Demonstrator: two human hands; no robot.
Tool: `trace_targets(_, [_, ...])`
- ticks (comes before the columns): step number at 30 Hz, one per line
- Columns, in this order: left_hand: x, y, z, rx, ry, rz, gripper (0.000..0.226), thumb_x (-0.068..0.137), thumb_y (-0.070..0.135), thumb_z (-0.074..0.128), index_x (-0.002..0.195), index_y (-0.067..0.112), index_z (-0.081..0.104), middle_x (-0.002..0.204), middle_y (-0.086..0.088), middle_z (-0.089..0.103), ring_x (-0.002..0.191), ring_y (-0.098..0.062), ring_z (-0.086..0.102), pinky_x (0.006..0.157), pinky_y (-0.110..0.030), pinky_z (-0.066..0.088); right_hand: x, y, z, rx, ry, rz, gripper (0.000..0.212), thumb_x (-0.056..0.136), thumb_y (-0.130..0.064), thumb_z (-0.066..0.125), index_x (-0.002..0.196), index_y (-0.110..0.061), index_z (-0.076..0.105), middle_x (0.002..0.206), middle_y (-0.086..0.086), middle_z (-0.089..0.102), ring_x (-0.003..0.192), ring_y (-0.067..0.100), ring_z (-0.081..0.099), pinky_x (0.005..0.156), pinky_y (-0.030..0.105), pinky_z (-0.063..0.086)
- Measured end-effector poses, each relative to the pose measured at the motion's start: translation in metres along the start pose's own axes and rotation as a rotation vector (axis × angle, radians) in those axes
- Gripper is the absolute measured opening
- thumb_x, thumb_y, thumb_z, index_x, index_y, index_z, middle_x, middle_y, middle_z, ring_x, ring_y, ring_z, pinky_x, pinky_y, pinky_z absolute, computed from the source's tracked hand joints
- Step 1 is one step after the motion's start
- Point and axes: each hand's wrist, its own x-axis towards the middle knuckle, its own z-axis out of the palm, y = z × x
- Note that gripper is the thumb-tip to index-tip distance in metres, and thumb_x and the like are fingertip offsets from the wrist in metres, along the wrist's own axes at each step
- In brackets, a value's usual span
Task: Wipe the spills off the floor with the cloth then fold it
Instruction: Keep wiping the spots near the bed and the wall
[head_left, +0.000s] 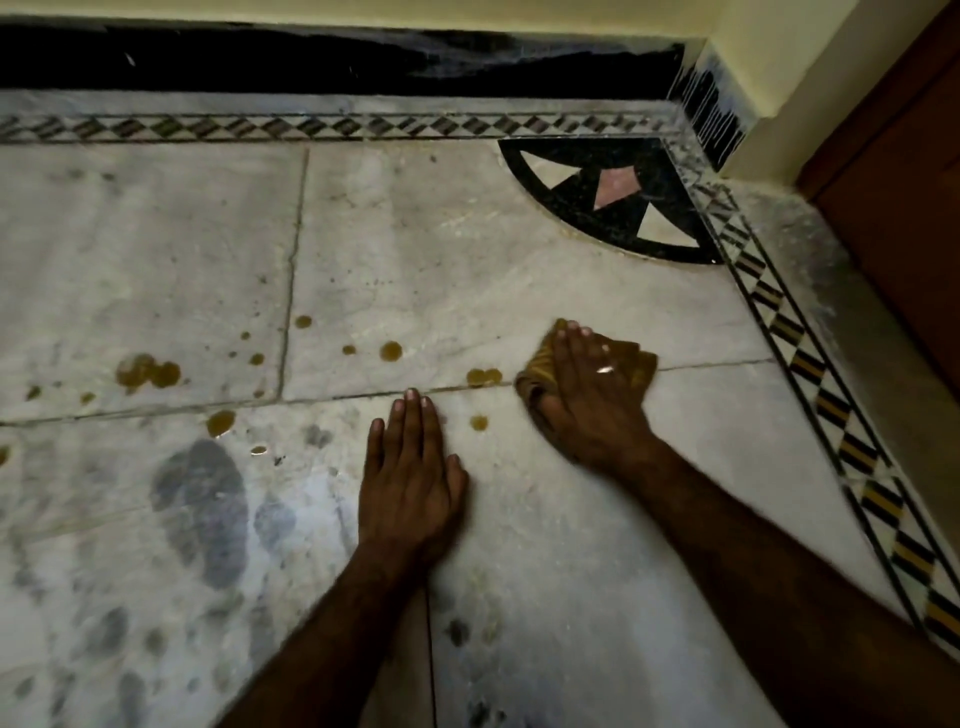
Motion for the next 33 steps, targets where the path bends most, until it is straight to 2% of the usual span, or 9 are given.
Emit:
trace_targets(3, [0.013,-0.026,-0.002,0.040,0.020,-0.014,0.070,0.095,0.034,0.027,0.152,-0.005,0.027,0.161,-0.024,0.024,0.151,-0.035,0.023,0.124,-0.048,0.009,-0.015,-0.048,0.007,0.010,0.064,-0.204,0.081,0.102,-0.059,0.015,0.156,0.000,0.030,0.164,0.021,0.028,0.153,0.035,0.025,0.123,0.056,0.023])
trace_targets(7, [0.009,-0.043,-0.004,0.055,0.057,0.037,0.067,0.096,0.032,0.029,0.152,-0.005,0.029,0.161,-0.024,0.024,0.151,-0.035,0.022,0.124,-0.051,0.014,-0.080,-0.036,0.004,-0.018,-0.041,-0.492,0.078,0.099,-0.055,0.037,0.161,-0.010,0.018,0.170,0.009,0.013,0.158,0.023,0.008,0.128,0.045,0.009])
trace_targets(11, [-0.002,-0.046,-0.005,0.019,0.068,0.016,0.067,0.094,0.032,0.032,0.151,-0.003,0.033,0.161,-0.021,0.028,0.151,-0.031,0.025,0.124,-0.048,0.014,-0.056,0.004,0.006,-0.060,0.069,-0.281,0.076,0.097,-0.045,0.039,0.159,-0.004,0.021,0.167,0.015,0.018,0.155,0.030,0.020,0.128,0.042,0.007])
trace_targets(15, [-0.001,-0.046,-0.007,0.040,0.048,0.026,0.067,0.093,0.032,0.032,0.151,-0.002,0.034,0.161,-0.021,0.028,0.151,-0.032,0.026,0.124,-0.048,0.012,0.013,-0.041,0.010,-0.044,0.006,-0.145,0.080,0.098,-0.054,0.025,0.160,-0.005,0.015,0.168,0.017,0.017,0.156,0.032,0.015,0.125,0.054,0.017])
trace_targets(20, [-0.011,-0.056,-0.008,0.044,0.041,0.010,0.067,0.094,0.033,0.032,0.151,-0.003,0.034,0.160,-0.022,0.029,0.150,-0.033,0.026,0.123,-0.051,0.015,-0.016,-0.105,0.017,0.003,0.016,-0.403,0.077,0.098,-0.054,0.032,0.158,-0.006,0.028,0.166,0.015,0.025,0.155,0.029,0.020,0.124,0.054,0.021])
trace_targets(24, [-0.041,-0.075,-0.015,0.047,0.047,0.027,0.068,0.092,0.030,0.034,0.153,-0.001,0.031,0.162,-0.018,0.027,0.150,-0.032,0.026,0.123,-0.050,0.015,-0.076,-0.069,0.004,-0.032,-0.062,-0.580,0.078,0.099,-0.057,0.037,0.161,-0.013,0.019,0.169,0.008,0.016,0.157,0.021,0.011,0.127,0.042,0.009])
trace_targets(28, [-0.060,-0.085,-0.021,0.040,0.060,0.004,0.067,0.092,0.029,0.035,0.153,0.000,0.031,0.162,-0.017,0.027,0.151,-0.030,0.026,0.123,-0.049,0.017,-0.046,-0.022,-0.006,-0.057,0.066,-0.342,0.073,0.095,-0.045,0.042,0.155,-0.004,0.034,0.163,0.014,0.024,0.157,0.021,0.007,0.127,0.034,-0.004])
trace_targets(31, [-0.056,-0.087,-0.020,0.025,0.058,-0.006,0.068,0.091,0.029,0.035,0.153,0.000,0.030,0.163,-0.017,0.026,0.151,-0.030,0.025,0.123,-0.049,0.016,0.018,-0.034,-0.007,-0.072,0.002,-0.234,0.076,0.100,-0.050,0.023,0.158,-0.001,0.021,0.167,0.018,0.017,0.155,0.031,0.018,0.127,0.043,0.007])
trace_targets(33, [-0.053,-0.087,-0.020,0.024,0.046,-0.009,0.069,0.091,0.029,0.036,0.154,0.001,0.029,0.163,-0.017,0.025,0.152,-0.030,0.024,0.123,-0.049,0.016,0.052,-0.070,-0.002,-0.034,-0.043,-0.186,0.085,0.095,-0.058,0.013,0.160,-0.003,0.013,0.169,0.015,0.010,0.157,0.030,0.011,0.127,0.050,0.008])
